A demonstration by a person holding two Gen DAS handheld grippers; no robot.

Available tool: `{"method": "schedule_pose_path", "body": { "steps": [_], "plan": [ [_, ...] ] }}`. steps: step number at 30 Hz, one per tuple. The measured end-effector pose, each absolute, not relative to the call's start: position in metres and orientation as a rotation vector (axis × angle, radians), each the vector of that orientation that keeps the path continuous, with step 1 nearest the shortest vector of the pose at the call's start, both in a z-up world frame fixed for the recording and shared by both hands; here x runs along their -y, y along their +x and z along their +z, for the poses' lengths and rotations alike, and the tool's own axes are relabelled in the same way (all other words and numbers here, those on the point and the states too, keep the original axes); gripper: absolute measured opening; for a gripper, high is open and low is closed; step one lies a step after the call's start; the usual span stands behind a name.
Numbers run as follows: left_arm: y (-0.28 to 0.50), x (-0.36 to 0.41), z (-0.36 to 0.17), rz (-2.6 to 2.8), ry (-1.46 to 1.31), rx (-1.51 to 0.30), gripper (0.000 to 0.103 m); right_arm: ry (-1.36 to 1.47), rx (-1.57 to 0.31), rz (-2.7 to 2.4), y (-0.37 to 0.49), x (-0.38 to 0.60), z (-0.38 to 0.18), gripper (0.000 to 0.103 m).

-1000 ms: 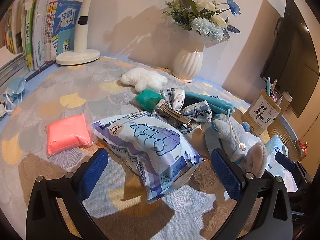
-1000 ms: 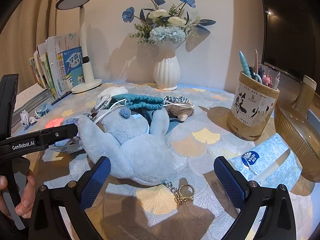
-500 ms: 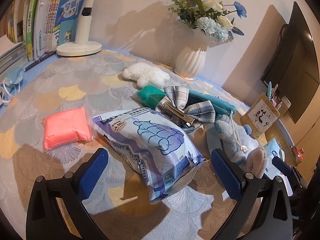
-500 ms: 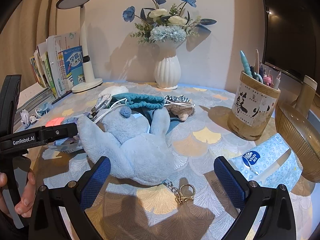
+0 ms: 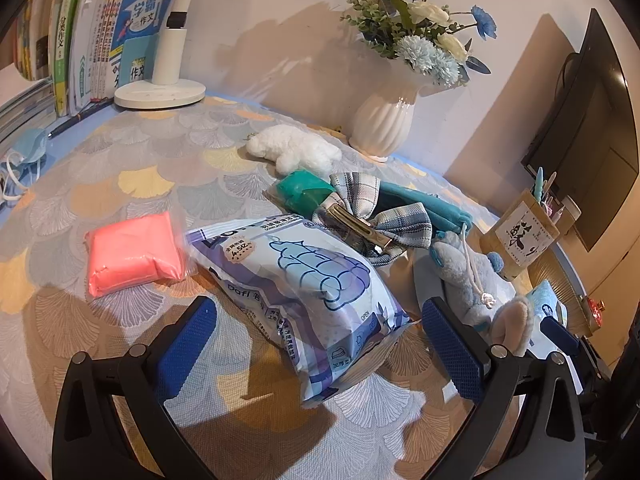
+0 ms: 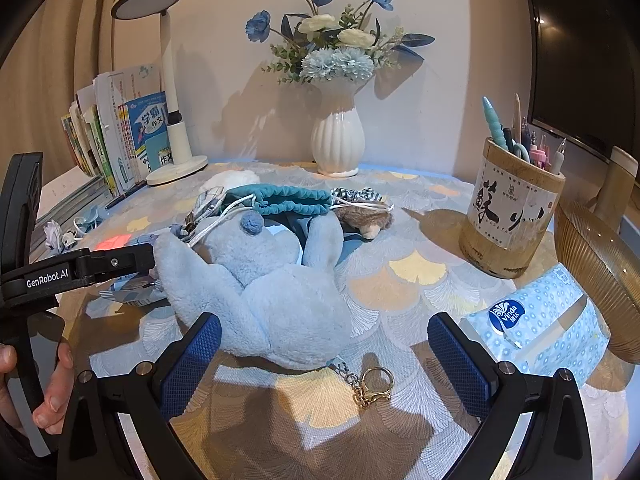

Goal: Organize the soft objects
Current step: 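Grasp the snack bag with the left tool while the right tool grasps the bunny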

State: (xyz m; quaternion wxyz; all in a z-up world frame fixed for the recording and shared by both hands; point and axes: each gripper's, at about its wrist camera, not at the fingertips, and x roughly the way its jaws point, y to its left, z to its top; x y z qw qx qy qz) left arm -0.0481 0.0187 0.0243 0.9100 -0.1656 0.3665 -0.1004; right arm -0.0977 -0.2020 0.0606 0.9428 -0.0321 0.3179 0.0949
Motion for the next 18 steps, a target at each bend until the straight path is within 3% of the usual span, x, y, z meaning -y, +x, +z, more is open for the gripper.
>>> {"method": "schedule_pose_path", "body": {
  "steps": [7,12,16,17,18],
  "plan": [
    [-0.044,-0.021,0.021,-0.167,-0.346,-0.782,0.102,-0.085,-0.635,0.3,-0.104,0.197,0.063,0.103],
    [-0.036,-0.018,0.015,-0.109,-0.322,-0.836,0.102,-0.18,-0.78,0.305,-0.084,0.175,0.046,0.103],
    [-0.029,-0.014,0.012,-0.085,-0.283,-0.864,0.102,-0.18,-0.778,0.26,-0.08,0.172,0.045,0.103],
    [-0.029,-0.013,0.012,-0.086,-0.275,-0.864,0.1,-0.178,-0.774,0.248,-0.079,0.173,0.045,0.099],
    [-0.029,-0.012,0.013,-0.102,-0.268,-0.858,0.088,-0.182,-0.776,0.227,-0.077,0.172,0.045,0.092]
  ]
}}
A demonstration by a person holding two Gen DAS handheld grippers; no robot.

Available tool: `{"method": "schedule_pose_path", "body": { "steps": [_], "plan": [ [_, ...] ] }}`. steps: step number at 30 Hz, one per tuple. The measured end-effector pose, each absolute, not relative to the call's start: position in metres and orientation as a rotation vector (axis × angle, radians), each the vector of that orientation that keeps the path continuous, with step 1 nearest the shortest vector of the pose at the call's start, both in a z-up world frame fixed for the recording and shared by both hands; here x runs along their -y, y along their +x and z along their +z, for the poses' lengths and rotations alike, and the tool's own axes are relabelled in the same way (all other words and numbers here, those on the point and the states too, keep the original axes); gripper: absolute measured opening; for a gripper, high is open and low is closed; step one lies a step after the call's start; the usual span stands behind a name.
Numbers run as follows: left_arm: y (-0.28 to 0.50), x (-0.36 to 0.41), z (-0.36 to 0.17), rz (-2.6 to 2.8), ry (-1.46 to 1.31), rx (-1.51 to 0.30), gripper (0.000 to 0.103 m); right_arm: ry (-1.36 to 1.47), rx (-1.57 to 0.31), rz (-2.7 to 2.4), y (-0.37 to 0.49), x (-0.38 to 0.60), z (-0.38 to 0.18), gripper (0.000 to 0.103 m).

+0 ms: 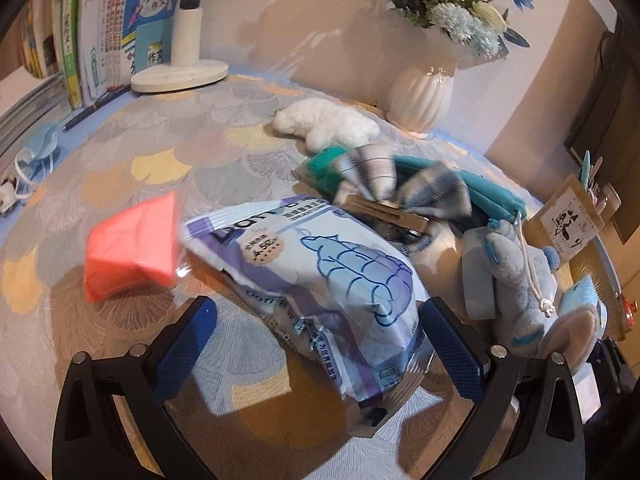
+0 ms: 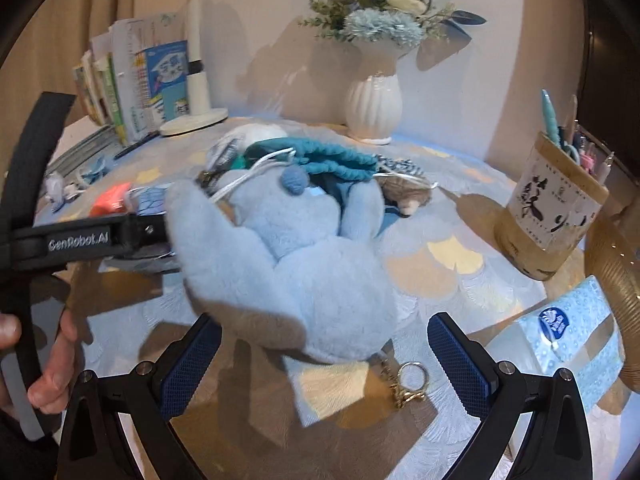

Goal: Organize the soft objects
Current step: 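Grasp the snack bag with the left tool while the right tool grasps the bunny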

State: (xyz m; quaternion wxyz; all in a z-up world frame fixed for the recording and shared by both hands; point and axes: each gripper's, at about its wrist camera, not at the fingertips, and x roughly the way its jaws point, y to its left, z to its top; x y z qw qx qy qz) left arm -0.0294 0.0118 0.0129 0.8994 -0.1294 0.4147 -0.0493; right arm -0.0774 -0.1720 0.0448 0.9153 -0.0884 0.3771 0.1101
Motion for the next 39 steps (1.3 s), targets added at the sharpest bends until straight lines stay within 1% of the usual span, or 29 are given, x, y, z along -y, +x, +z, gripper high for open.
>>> {"method": "schedule_pose_path", "body": {
  "steps": [1,2,3,5,8,10,12,18,20,23,24,25,26,28,31,34,39],
  "plan": [
    [-0.031,-0.011,0.013,-0.124,-0.265,-0.852,0.079,-0.186,-0.777,0.217,-0.076,0.172,0.045,0.066],
    [-0.032,-0.009,0.014,-0.136,-0.257,-0.847,0.073,-0.189,-0.783,0.215,-0.075,0.171,0.044,0.062],
    [-0.035,-0.008,0.017,-0.136,-0.244,-0.831,0.067,-0.187,-0.792,0.217,-0.073,0.17,0.043,0.062],
    [-0.04,-0.007,0.022,-0.169,-0.24,-0.799,0.064,-0.187,-0.767,0.21,-0.076,0.171,0.046,0.06],
    [-0.054,-0.014,0.032,-0.262,-0.283,-0.715,0.063,-0.132,-0.748,0.233,-0.083,0.179,0.054,0.06],
    [-0.057,-0.014,0.032,-0.26,-0.288,-0.712,0.063,-0.018,-0.778,0.278,-0.086,0.192,0.061,0.06],
    [-0.055,-0.011,0.031,-0.26,-0.285,-0.722,0.063,0.027,-0.785,0.286,-0.095,0.2,0.069,0.06],
    [-0.057,-0.005,0.035,-0.265,-0.248,-0.694,0.063,-0.047,-0.822,0.226,-0.131,0.22,0.085,0.06],
    [-0.057,-0.006,0.034,-0.264,-0.245,-0.696,0.063,-0.099,-0.837,0.22,-0.141,0.223,0.079,0.061],
    [-0.057,-0.008,0.033,-0.267,-0.249,-0.699,0.063,-0.168,-0.872,0.229,-0.149,0.22,0.061,0.07],
    [-0.057,-0.008,0.033,-0.267,-0.25,-0.698,0.063,-0.162,-0.885,0.241,-0.15,0.22,0.057,0.074],
    [-0.057,-0.008,0.033,-0.268,-0.251,-0.698,0.063,-0.153,-0.882,0.251,-0.152,0.22,0.054,0.086],
    [-0.057,-0.008,0.033,-0.269,-0.251,-0.699,0.063,-0.141,-0.868,0.265,-0.154,0.22,0.054,0.094],
    [-0.056,-0.008,0.033,-0.27,-0.251,-0.701,0.063,-0.116,-0.86,0.295,-0.155,0.22,0.054,0.099],
    [-0.056,-0.007,0.033,-0.271,-0.248,-0.705,0.063,-0.089,-0.863,0.302,-0.152,0.223,0.053,0.103],
    [-0.055,-0.007,0.032,-0.271,-0.246,-0.706,0.063,-0.03,-0.885,0.304,-0.146,0.229,0.05,0.103],
    [-0.053,-0.004,0.03,-0.267,-0.235,-0.717,0.063,0.155,-0.938,0.361,-0.123,0.242,0.044,0.103]
  ]
}}
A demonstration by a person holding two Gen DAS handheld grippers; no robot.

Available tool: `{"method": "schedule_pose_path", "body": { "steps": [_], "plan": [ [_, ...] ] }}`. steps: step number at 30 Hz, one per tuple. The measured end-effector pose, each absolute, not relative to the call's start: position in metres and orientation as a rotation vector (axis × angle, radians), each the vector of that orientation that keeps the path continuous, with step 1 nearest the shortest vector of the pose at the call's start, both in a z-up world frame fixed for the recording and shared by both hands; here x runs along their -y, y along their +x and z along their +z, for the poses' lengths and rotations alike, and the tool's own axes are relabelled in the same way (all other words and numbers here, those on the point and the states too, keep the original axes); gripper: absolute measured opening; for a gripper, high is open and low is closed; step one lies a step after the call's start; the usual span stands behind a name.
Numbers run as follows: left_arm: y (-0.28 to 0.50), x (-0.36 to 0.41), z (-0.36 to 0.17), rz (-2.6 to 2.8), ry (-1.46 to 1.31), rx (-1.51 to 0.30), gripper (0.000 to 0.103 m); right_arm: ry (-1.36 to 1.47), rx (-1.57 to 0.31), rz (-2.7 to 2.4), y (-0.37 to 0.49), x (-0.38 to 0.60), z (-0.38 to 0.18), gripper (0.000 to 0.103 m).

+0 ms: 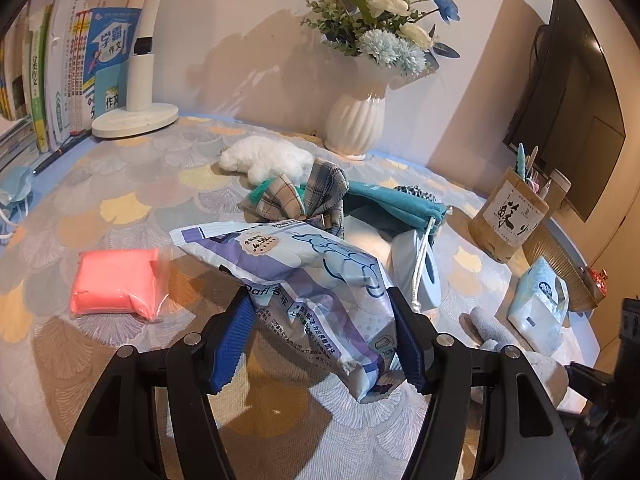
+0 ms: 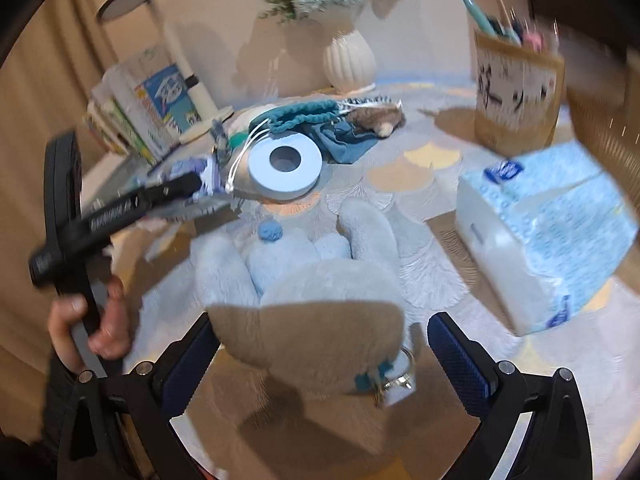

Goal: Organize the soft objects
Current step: 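Grasp the snack bag with the left tool while the right tool grasps the bunny, then carry the bag and bunny to the glass tray and release both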

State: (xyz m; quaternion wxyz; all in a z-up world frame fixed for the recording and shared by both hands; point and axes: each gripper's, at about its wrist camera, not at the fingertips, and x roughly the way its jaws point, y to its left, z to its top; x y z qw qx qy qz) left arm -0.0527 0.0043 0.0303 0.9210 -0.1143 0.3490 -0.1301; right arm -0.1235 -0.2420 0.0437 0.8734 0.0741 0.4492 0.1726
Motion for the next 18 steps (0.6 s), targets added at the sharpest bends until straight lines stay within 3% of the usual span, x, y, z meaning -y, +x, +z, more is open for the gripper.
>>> {"method": "schedule_pose_path", "body": {
  "steps": [1,2,7,18],
  "plan": [
    [-0.053,-0.004,0.03,-0.267,-0.234,-0.716,0.063,0.2,-0.942,0.38,-0.119,0.244,0.041,0.101],
    [-0.053,-0.004,0.031,-0.266,-0.234,-0.715,0.063,0.236,-0.935,0.398,-0.118,0.246,0.04,0.087],
    [-0.059,-0.004,0.034,-0.249,-0.229,-0.694,0.062,0.207,-0.868,0.406,-0.129,0.24,0.049,0.071],
    [-0.104,0.034,0.096,-0.288,-0.165,-0.589,0.062,0.191,-0.686,0.421,-0.161,0.256,0.103,0.07]
  ]
}}
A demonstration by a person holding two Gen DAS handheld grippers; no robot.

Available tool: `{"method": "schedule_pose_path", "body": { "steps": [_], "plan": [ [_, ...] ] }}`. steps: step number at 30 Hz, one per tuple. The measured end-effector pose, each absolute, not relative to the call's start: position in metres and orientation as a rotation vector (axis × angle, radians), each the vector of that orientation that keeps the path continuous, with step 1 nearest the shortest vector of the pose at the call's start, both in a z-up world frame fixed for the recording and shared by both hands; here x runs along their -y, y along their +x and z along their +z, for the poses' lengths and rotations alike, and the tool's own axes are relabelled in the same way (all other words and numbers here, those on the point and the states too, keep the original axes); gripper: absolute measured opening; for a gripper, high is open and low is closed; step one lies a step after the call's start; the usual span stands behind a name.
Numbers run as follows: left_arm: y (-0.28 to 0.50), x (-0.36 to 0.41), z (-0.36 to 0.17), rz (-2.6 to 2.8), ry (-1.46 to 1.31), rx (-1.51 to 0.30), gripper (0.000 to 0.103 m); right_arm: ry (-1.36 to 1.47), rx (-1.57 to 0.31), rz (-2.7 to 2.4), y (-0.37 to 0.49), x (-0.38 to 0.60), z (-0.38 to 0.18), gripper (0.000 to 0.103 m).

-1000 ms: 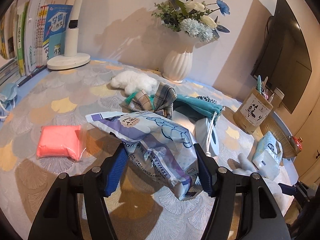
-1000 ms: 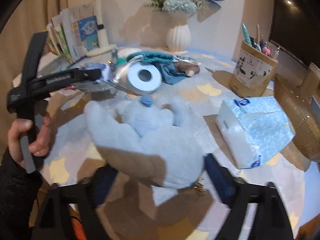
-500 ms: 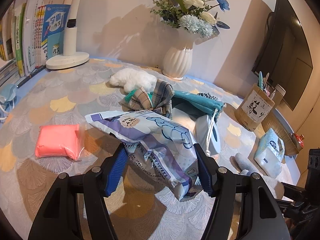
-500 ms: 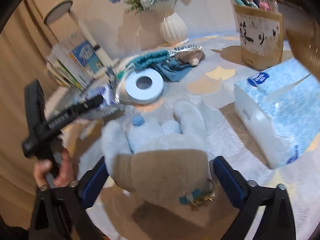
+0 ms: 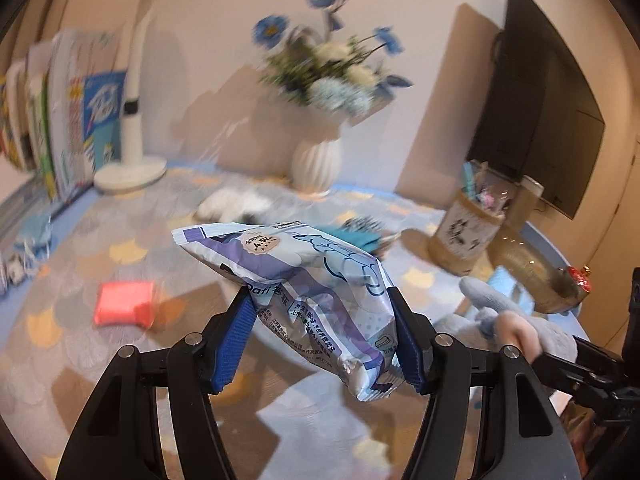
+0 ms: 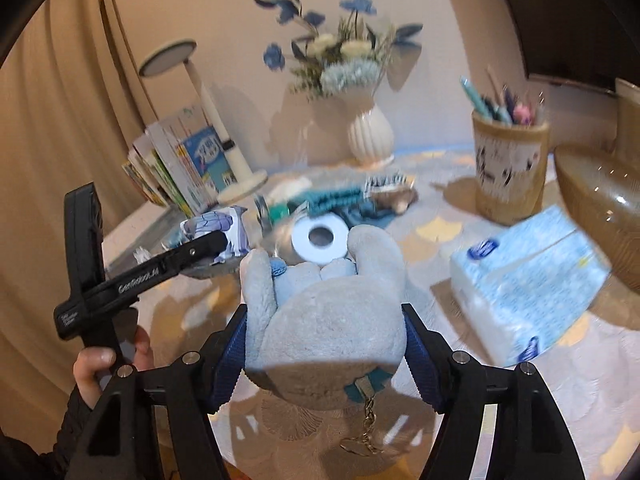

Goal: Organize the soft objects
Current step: 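Carry the bag and bunny to the glass tray and release both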

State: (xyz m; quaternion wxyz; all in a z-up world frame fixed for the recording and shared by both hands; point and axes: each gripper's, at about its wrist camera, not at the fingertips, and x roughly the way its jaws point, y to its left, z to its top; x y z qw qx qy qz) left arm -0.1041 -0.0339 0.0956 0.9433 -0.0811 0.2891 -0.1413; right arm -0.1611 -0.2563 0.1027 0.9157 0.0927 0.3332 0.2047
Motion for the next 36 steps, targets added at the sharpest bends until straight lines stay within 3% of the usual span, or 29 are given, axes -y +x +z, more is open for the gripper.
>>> {"method": "schedule_pose_path", "body": {
  "steps": [7,15,29,36],
  "plan": [
    [-0.106,0.096,0.142,-0.396,-0.075,-0.518,0.062,0.278,-0.548,0.388,-0.166,0.311,0.137,0.07],
    [-0.082,0.201,0.175,-0.631,-0.018,-0.568,0.062,0.427,-0.432,0.162,-0.177,0.421,0.16,0.07],
    [-0.018,0.361,0.148,-0.859,0.031,-0.784,0.062,0.518,-0.469,-0.173,-0.149,0.537,0.157,0.071],
    [-0.017,0.379,0.144,-0.84,0.117,-0.753,0.077,0.529,-0.54,-0.186,-0.12,0.546,0.142,0.081]
  ]
}}
